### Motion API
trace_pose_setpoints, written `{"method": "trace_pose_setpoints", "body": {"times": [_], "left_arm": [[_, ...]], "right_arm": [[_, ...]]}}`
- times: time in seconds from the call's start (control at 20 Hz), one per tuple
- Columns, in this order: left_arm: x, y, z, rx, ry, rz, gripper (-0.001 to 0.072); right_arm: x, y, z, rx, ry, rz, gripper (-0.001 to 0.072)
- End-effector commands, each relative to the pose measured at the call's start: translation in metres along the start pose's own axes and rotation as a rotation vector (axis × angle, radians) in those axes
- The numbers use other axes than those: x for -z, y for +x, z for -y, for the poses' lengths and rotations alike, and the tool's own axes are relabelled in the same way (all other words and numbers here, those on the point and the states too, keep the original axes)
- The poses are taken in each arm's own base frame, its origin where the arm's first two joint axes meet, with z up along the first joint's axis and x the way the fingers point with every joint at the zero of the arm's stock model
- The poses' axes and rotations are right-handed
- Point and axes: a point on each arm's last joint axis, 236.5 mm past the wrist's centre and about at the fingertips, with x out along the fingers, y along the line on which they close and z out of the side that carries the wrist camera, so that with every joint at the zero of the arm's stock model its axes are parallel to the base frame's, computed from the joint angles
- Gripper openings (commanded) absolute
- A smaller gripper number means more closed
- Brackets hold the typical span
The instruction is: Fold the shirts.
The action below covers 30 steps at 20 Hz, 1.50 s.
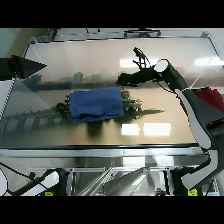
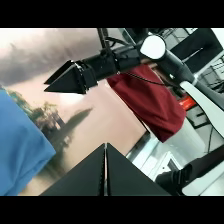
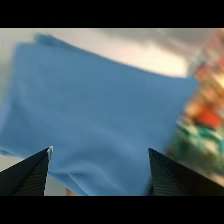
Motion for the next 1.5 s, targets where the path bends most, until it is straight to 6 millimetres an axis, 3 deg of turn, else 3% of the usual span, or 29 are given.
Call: {"method": "trace_pose_setpoints", "body": {"times": [0.0, 0.15, 0.4, 0.45, 0.5, 0.55, 0.6, 0.65, 0.75, 0.85, 0.95, 1.05, 1.15, 1.2, 1.3, 1.45], "left_arm": [[0.008, 0.004, -0.008, 0.010, -0.022, -0.011, 0.0022], [0.006, 0.004, -0.009, 0.005, -0.016, -0.001, 0.0022], [0.006, 0.004, -0.010, 0.005, -0.004, -0.001, 0.0022], [0.006, 0.004, -0.010, 0.005, -0.004, -0.002, 0.0022], [0.006, 0.004, -0.010, 0.005, -0.004, -0.002, 0.0022], [0.006, 0.004, -0.010, 0.005, -0.004, -0.002, 0.0022], [0.006, 0.004, -0.010, 0.005, -0.004, -0.002, 0.0022], [0.006, 0.004, -0.010, 0.005, -0.004, -0.002, 0.0022], [0.006, 0.004, -0.010, 0.005, -0.004, -0.002, 0.0021], [0.006, 0.004, -0.010, 0.005, -0.004, -0.001, 0.0021], [0.005, 0.004, -0.011, 0.003, -0.004, 0.003, 0.0021], [0.004, 0.004, -0.012, -0.001, -0.004, 0.009, 0.0021], [0.003, 0.004, -0.012, -0.003, -0.004, 0.012, 0.0022], [0.003, 0.004, -0.012, -0.002, -0.004, 0.011, 0.0021], [0.003, 0.004, -0.012, -0.002, -0.004, 0.011, 0.0021], [0.003, 0.004, -0.012, -0.002, -0.004, 0.011, 0.0021]], "right_arm": [[0.047, 0.013, 0.056, 0.061, 0.164, -0.187, 0.0702], [0.065, 0.054, 0.054, 0.006, 0.222, -0.234, 0.0701], [0.093, 0.110, 0.025, -0.096, 0.252, -0.293, 0.0699], [0.095, 0.115, 0.019, -0.108, 0.251, -0.297, 0.0650], [0.095, 0.116, 0.010, -0.137, 0.236, -0.294, 0.0515], [0.091, 0.114, -0.002, -0.181, 0.227, -0.288, 0.0366], [0.083, 0.108, -0.016, -0.229, 0.216, -0.279, 0.0126], [0.074, 0.102, -0.026, -0.251, 0.202, -0.267, 0.0014], [0.043, 0.078, -0.046, -0.266, 0.156, -0.197, 0.0013], [0.002, 0.041, -0.064, -0.277, 0.125, -0.087, 0.0012], [-0.051, -0.016, -0.071, -0.242, 0.117, 0.075, 0.0012], [-0.091, -0.084, -0.050, -0.107, 0.158, 0.231, 0.0012], [-0.109, -0.168, -0.007, 0.077, 0.253, 0.372, 0.0011], [-0.106, -0.213, 0.019, 0.178, 0.325, 0.426, 0.0012], [-0.076, -0.295, 0.069, 0.378, 0.470, 0.481, 0.0012], [0.006, -0.405, 0.124, 0.664, 0.718, 0.510, 0.0012]]}}
